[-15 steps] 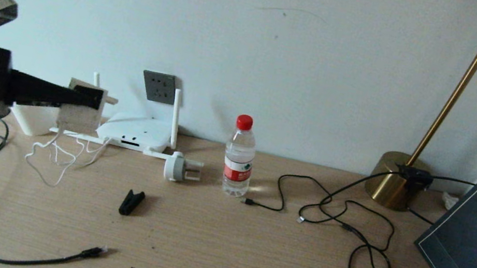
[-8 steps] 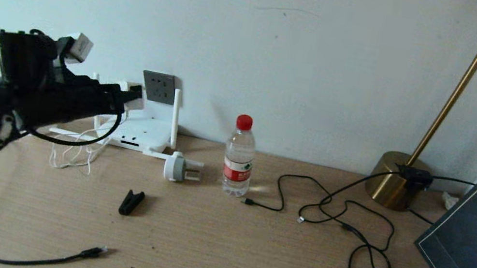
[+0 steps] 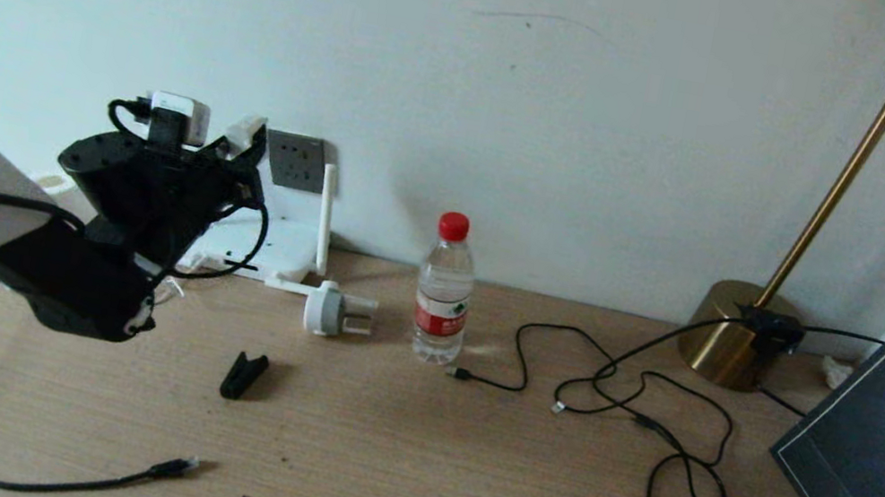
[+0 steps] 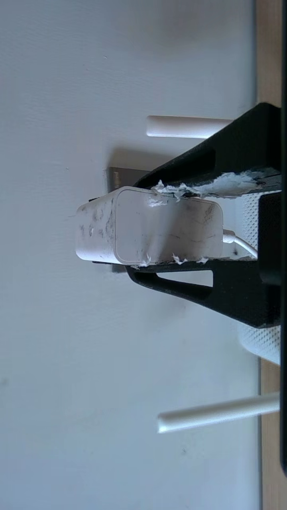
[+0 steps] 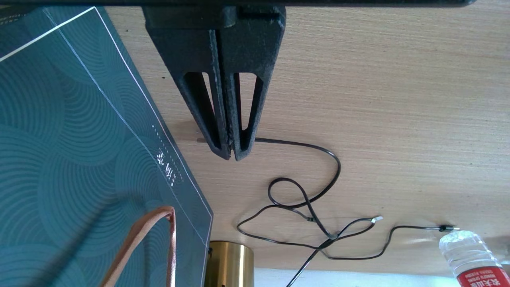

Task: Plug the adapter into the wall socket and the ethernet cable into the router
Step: Align plug and socket

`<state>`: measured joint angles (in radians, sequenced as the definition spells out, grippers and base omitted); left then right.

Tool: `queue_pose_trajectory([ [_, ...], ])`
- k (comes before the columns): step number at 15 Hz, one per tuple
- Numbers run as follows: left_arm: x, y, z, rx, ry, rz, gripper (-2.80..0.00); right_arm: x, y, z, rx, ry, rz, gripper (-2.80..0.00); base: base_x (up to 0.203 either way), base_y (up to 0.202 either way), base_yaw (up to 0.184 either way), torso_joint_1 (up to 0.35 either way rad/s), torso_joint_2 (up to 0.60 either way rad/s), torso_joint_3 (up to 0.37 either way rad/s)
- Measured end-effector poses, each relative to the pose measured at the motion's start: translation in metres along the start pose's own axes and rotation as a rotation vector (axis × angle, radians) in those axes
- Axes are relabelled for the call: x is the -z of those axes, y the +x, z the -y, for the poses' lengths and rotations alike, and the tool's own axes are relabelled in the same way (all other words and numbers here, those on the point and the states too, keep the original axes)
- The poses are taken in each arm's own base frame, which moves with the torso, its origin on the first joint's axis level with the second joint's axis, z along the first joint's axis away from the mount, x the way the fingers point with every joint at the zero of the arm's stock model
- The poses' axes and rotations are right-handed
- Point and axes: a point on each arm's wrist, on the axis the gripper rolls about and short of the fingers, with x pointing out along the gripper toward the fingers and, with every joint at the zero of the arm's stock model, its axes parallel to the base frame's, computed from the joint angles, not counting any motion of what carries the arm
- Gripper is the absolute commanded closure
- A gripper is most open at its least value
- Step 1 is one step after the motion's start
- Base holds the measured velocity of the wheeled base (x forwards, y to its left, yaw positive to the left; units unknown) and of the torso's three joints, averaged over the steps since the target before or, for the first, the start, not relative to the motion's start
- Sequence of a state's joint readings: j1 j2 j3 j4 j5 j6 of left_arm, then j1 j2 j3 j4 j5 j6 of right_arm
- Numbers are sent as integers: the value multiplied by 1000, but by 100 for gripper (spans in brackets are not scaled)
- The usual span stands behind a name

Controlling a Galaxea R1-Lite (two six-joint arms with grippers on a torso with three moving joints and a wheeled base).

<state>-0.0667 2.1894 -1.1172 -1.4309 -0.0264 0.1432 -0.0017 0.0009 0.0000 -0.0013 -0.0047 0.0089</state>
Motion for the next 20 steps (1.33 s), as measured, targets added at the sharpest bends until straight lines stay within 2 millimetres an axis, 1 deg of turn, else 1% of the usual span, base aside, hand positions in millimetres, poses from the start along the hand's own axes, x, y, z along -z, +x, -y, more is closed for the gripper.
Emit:
queue_pose_trajectory([
  [5, 18, 1, 2, 5, -27, -36, 0, 0, 0, 0, 0, 0, 0, 0, 0, 0, 0, 0, 0, 0],
  [9, 29, 14, 0, -3, -31, -22, 0, 0, 0, 0, 0, 0, 0, 0, 0, 0, 0, 0, 0, 0],
  [14, 50, 23, 2, 31, -41, -81, 0, 0, 0, 0, 0, 0, 0, 0, 0, 0, 0, 0, 0, 0],
  [20, 54, 32, 3, 35, -42, -78, 0, 0, 0, 0, 0, 0, 0, 0, 0, 0, 0, 0, 0, 0],
])
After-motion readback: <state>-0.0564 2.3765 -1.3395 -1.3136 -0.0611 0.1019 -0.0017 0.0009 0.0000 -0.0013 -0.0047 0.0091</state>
